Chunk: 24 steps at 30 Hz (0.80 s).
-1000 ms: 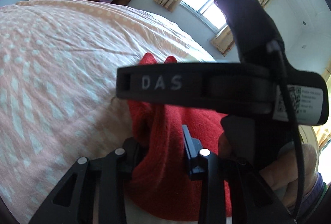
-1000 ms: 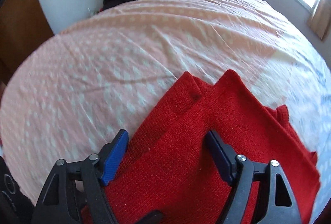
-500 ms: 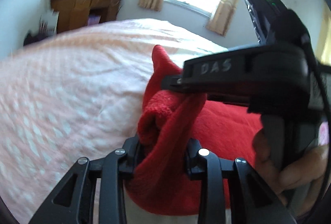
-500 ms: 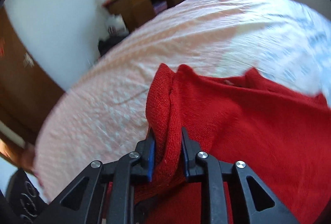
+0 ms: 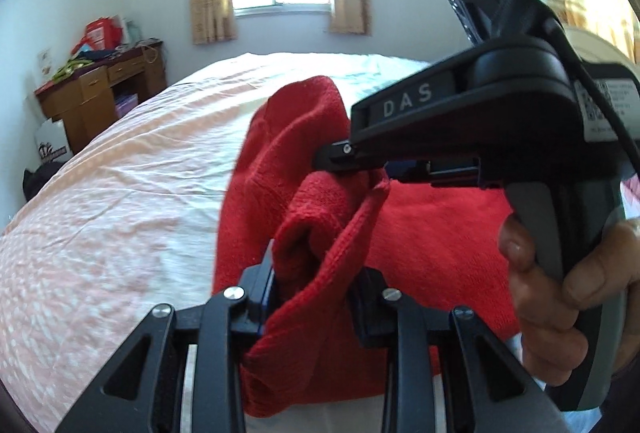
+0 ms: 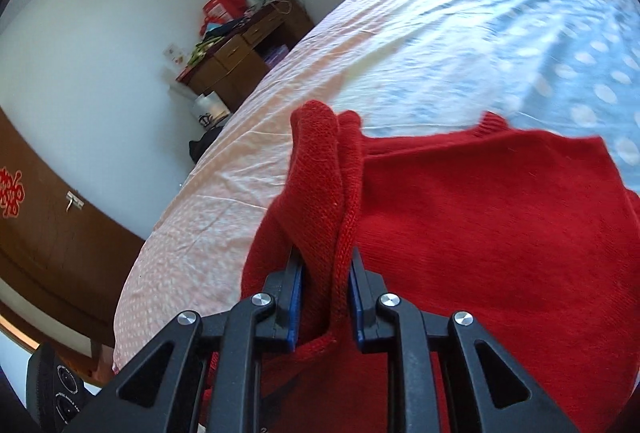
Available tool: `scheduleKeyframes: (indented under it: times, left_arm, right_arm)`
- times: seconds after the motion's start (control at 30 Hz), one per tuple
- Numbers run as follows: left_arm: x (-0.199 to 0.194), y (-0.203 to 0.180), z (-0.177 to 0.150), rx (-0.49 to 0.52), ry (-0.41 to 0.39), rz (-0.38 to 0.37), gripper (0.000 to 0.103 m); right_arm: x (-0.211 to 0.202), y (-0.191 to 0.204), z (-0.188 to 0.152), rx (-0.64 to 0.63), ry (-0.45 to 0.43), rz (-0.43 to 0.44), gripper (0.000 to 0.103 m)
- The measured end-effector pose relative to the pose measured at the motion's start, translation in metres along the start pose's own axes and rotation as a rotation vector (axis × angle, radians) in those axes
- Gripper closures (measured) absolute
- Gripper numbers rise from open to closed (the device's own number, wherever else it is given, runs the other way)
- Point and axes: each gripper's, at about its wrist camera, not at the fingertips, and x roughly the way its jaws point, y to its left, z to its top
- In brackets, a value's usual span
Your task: Fold small clothes
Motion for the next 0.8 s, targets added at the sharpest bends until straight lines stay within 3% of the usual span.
scheduleKeyframes:
  times: [0.37,0.43,0.5,0.57,0.8]
  left_arm:
    - [0.006,-0.015,-0.004,0.085,0.032,0.064,0.071]
    - [0.005,-0.010,-0.003,0.083,0.036,0.056,0.071]
    - [0.010,-0.011,0.000,0.077,0.035,0.051,0.071]
    - [0.011,-0.015,0.000,0.065,0.034,0.046,0.071]
    - [0.024,-0.006,0.008,0.062,0.041,0.041,0.071]
  right_arm:
    - [-0.001,-0.045,-0.011,0.148,-0.014,0.089,0.082]
    - [-0.009,-0.050,-0.013,0.169,-0.035,0.089,0.076]
    - [-0.021,-0.052,-0.014,0.188,-0.069,0.072,0.053]
    - [-0.035,-0.052,-0.014,0.188,-0.116,0.045,0.041]
    - [-0.036,-0.043,-0.014,0.178,-0.100,0.060,0.040]
